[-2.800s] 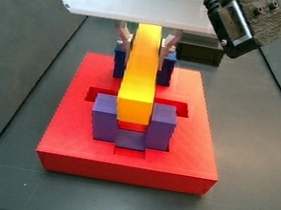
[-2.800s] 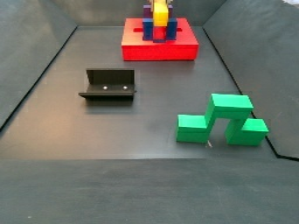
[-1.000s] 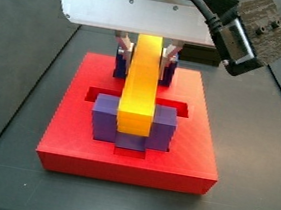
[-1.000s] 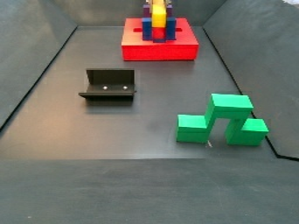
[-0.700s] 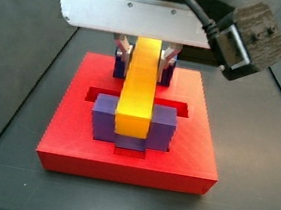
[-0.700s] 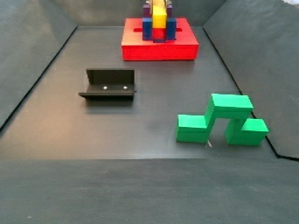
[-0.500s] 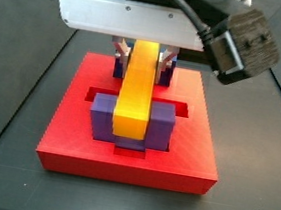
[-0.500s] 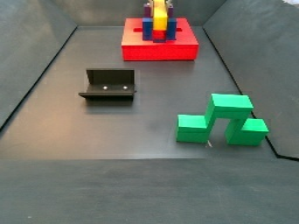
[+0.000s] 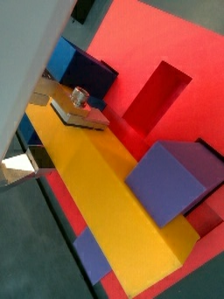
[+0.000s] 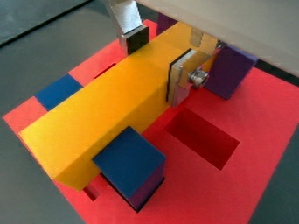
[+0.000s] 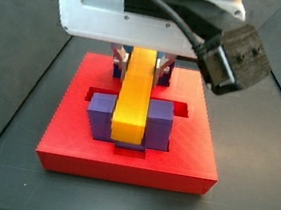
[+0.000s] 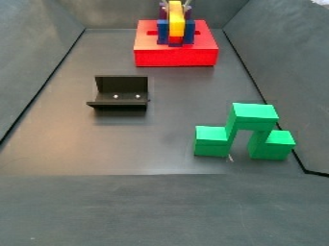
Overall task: Pick up the yellow object. Move up. Move to above the board. Insert the yellow object.
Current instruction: Insert the yellow object.
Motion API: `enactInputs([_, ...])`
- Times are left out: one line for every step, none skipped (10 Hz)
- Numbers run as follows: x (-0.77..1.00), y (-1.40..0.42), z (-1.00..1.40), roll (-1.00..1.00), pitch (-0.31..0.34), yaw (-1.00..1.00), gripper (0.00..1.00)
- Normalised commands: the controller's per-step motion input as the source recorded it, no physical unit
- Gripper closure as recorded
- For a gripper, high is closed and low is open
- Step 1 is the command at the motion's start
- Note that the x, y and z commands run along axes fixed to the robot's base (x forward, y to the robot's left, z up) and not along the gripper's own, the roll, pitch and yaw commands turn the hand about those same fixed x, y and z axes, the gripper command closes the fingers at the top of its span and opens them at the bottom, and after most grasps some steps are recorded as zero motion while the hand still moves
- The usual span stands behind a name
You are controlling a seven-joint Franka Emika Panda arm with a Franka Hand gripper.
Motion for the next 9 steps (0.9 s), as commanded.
enactInputs([0.00,-0.13,-0.16,0.28,0.040,0.00,1.00])
enactInputs([0.00,-0.11,-0.16,0.26,0.036,0.00,1.00])
enactInputs([0.00,-0.06,-0.15,0.23,0.033,0.00,1.00])
enactInputs([0.00,-0.01,-0.18,0.20,0.026,0.00,1.00])
enactInputs([0.00,-0.01,-0.22,0.21,0.026,0.00,1.00])
enactInputs([0.03,-0.01,-0.24,0.22,0.034,0.00,1.00])
enactInputs([0.00,-0.01,-0.30,0.16,0.003,0.00,1.00])
enactInputs([0.00,0.00,-0.31,0.10,0.000,0.01,1.00])
enactInputs([0.00,0.00,-0.30,0.08,0.000,0.05,1.00])
